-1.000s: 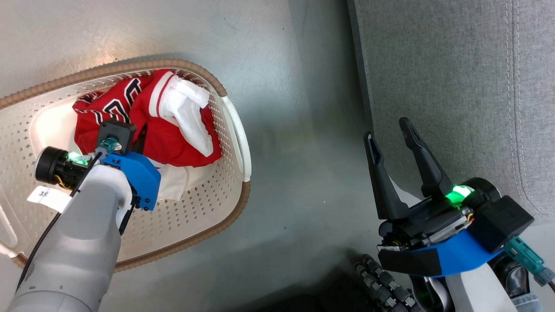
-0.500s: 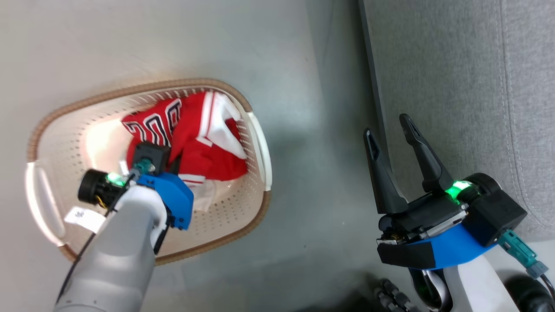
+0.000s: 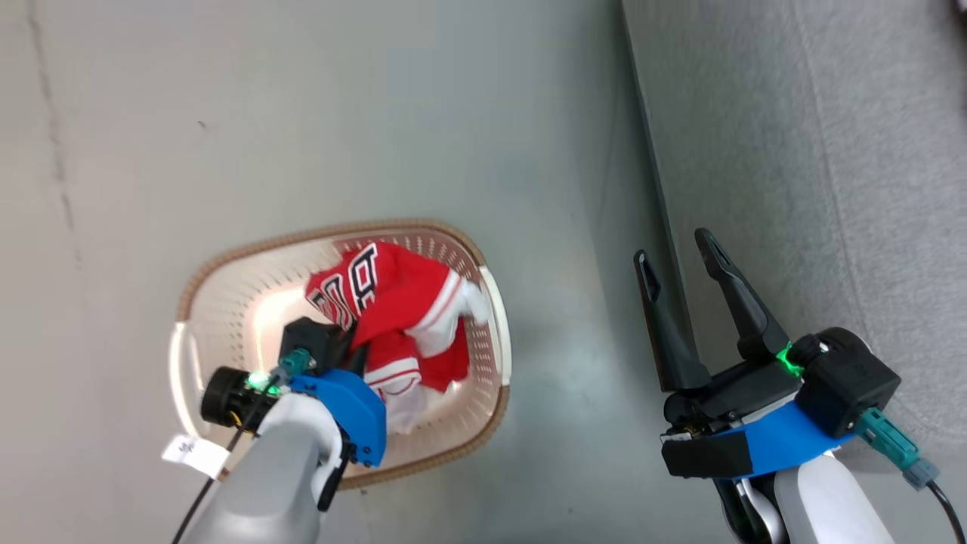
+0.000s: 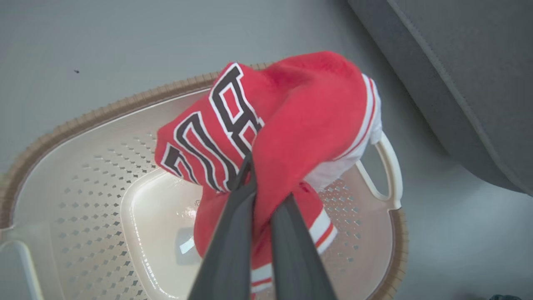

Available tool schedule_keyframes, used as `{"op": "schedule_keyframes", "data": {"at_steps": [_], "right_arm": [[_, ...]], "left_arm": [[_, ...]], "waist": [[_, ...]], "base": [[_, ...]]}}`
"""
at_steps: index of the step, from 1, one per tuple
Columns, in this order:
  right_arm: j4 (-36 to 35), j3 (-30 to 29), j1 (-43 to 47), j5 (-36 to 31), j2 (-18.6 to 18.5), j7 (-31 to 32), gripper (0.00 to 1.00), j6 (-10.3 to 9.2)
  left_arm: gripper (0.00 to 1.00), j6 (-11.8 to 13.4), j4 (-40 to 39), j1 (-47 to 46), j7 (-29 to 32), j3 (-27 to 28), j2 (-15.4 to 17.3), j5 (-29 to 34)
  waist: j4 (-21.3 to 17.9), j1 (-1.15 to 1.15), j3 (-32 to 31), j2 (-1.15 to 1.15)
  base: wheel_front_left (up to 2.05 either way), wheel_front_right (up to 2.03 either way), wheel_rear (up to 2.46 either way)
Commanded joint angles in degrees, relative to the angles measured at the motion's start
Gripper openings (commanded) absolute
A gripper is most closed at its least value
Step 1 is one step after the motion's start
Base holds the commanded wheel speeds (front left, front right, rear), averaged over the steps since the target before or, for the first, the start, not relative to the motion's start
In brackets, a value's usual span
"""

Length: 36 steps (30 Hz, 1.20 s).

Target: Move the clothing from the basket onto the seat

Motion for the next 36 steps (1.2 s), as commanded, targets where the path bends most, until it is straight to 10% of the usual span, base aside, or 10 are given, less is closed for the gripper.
{"op": "schedule_keyframes", "data": {"at_steps": [1,36], "right_arm": [[0.2,-0.3,0.9,-0.3,0.0,0.2,1.00,0.03],[2.9,-1.0,15.8,1.0,0.0,6.9,1.00,0.03]], "left_arm": [[0.00,-0.1,-1.1,1.2,-0.3,-0.2,-0.4,-0.2],[0.00,-0.1,-12.8,7.6,-0.1,-11.1,-1.6,-8.9]], "waist": [[1.8,0.01,-5.3,0.00],[13.7,0.01,-35.6,0.00]], "base": [[0.00,0.00,0.00],[0.00,0.00,0.00]]}}
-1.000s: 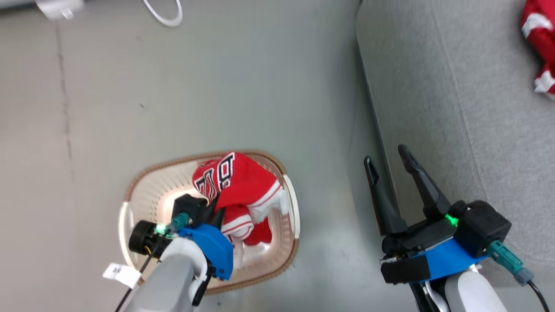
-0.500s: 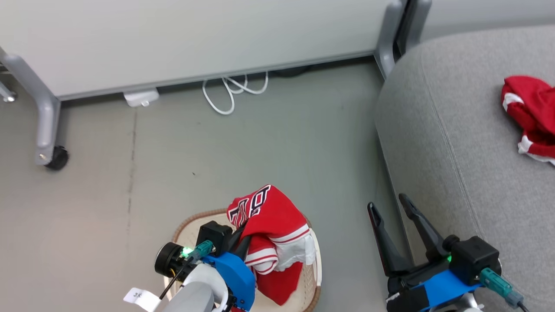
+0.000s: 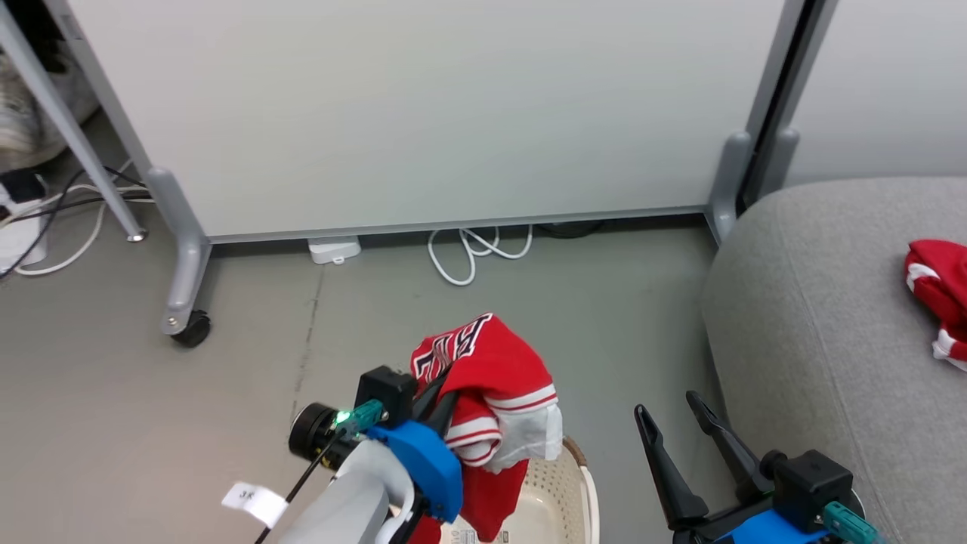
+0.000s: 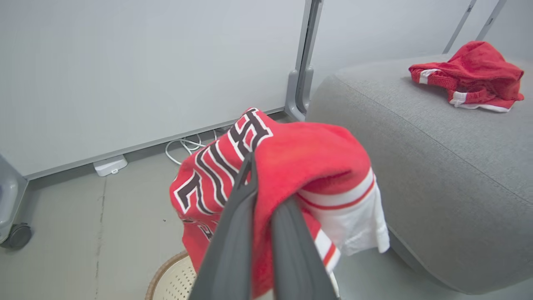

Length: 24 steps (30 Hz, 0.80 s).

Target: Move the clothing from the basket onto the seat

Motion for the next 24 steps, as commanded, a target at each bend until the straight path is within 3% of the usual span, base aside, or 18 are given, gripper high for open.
{"op": "schedule_keyframes", "data": {"at_steps": [1,15,24], "right_arm": [[0.0,-0.1,0.7,0.1,0.0,0.1,1.00,0.03],[0.5,0.2,1.6,0.5,0.0,1.1,1.00,0.03],[0.9,0.2,1.9,0.8,0.0,1.1,1.00,0.03]], "left_arm": [[0.00,0.0,-0.6,-1.3,0.0,-0.3,0.0,-0.4],[0.00,3.9,-8.3,-8.1,5.1,-10.1,0.0,-9.0],[0.00,5.9,-10.1,-11.4,4.9,-15.5,-0.1,-13.4]], "waist": [[1.3,0.01,-1.0,-0.01],[4.8,0.01,-2.9,-0.01],[5.1,0.01,-2.9,-0.01]], "base": [[0.00,0.00,0.00],[0.00,0.00,0.00],[0.00,0.00,0.00]]}}
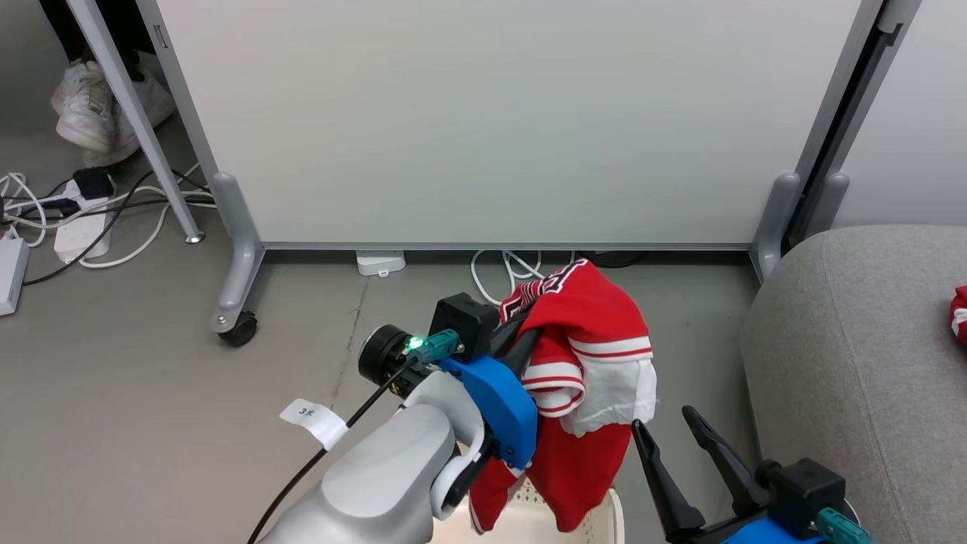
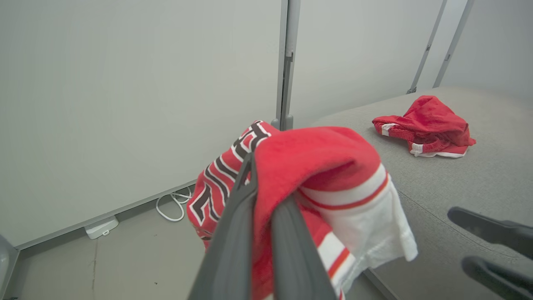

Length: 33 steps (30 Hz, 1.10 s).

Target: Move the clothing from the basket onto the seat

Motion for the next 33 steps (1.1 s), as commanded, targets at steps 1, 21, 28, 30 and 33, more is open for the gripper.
{"op": "schedule_keyframes", "data": {"at_steps": [1,21,28,30,33], "right_arm": [[0.3,0.1,0.8,0.4,0.0,-0.2,1.00,0.03],[10.5,1.9,-7.9,0.9,0.0,3.3,1.00,0.03],[16.7,2.2,-13.3,1.3,0.0,2.8,1.00,0.03],[18.3,2.5,-14.7,1.5,0.0,2.5,1.00,0.03],[20.8,3.7,-16.8,1.8,0.0,2.2,1.00,0.03]], "left_arm": [[0.00,0.3,-0.1,-0.8,-0.4,-0.3,0.0,-0.5],[0.00,1.9,1.1,-3.6,-3.6,-7.2,0.0,-6.4],[0.00,2.1,1.1,-4.5,-4.2,-9.0,0.0,-7.9],[0.00,2.2,1.2,-4.7,-4.3,-9.6,0.0,-8.3],[0.00,2.1,1.3,-4.9,-4.4,-10.4,0.0,-8.9]], "waist": [[-0.1,0.00,0.0,-0.01],[-0.7,0.00,1.0,-0.01],[-0.6,0.00,1.4,-0.01],[-0.5,0.00,1.5,-0.01],[-0.6,0.00,1.5,-0.01]], "base": [[0.00,0.00,0.00],[0.00,0.00,0.00],[0.00,0.00,0.00],[0.00,0.00,0.00],[0.00,0.00,0.00]]}}
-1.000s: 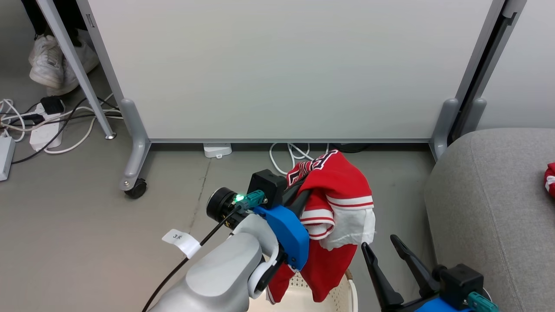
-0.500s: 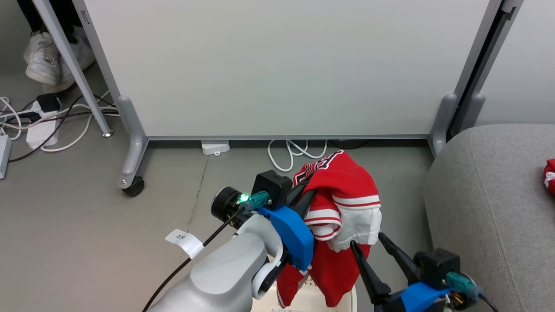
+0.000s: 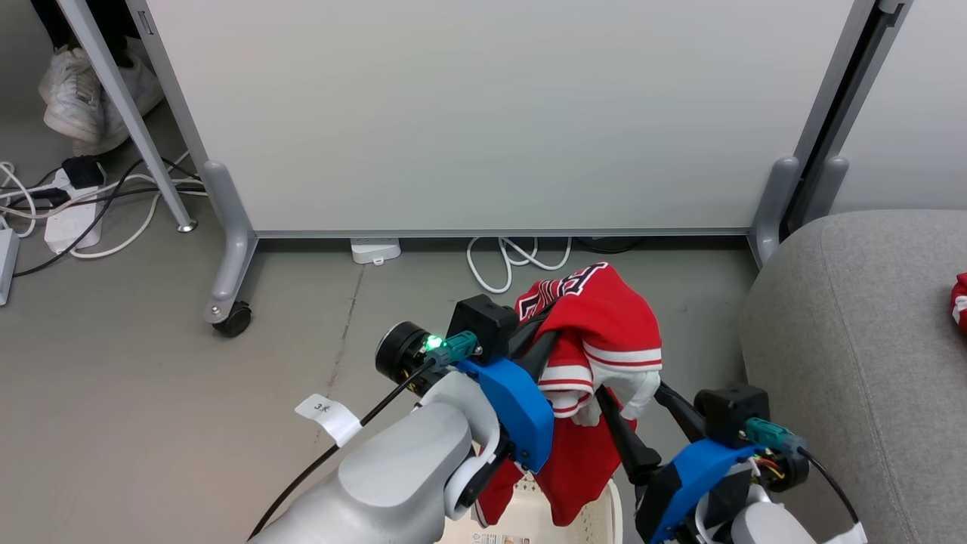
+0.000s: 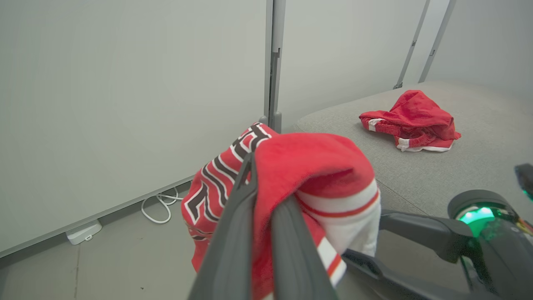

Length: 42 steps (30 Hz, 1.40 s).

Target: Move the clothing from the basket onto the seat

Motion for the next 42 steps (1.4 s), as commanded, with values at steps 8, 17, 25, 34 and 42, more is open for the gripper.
{"op": "schedule_keyframes", "data": {"at_steps": [8,17,25,34,42], "right_arm": [[5.9,2.9,-5.3,1.9,0.0,-1.1,1.00,0.03],[10.5,5.3,-8.6,4.0,0.0,-3.2,0.00,0.03],[13.1,6.1,-9.9,5.0,0.0,-5.2,0.00,0.03],[14.5,6.4,-10.5,5.6,0.0,-6.5,0.00,0.03],[14.4,5.9,-10.6,6.6,0.0,-7.7,0.00,0.03]], "left_arm": [[0.00,0.5,0.4,-1.8,-0.7,-1.5,0.0,-1.2],[0.00,0.7,0.6,-1.9,-1.1,-2.7,0.0,-2.4],[0.00,0.8,1.3,-2.2,-1.3,-3.5,0.0,-3.0],[0.87,0.9,1.5,-2.4,-1.5,-3.9,0.0,-2.8],[1.00,2.6,0.2,0.0,-1.5,-0.3,0.0,-0.5]], "waist": [[-0.3,0.00,0.1,0.00],[-0.6,0.00,0.1,0.00],[-1.1,0.00,-0.2,0.00],[-1.0,0.00,-0.3,0.00],[-0.7,0.00,-0.3,0.00]], "base": [[0.00,0.00,0.00],[0.00,0.00,0.00],[0.00,0.00,0.00],[0.00,0.00,0.00],[0.00,0.00,0.00]]}}
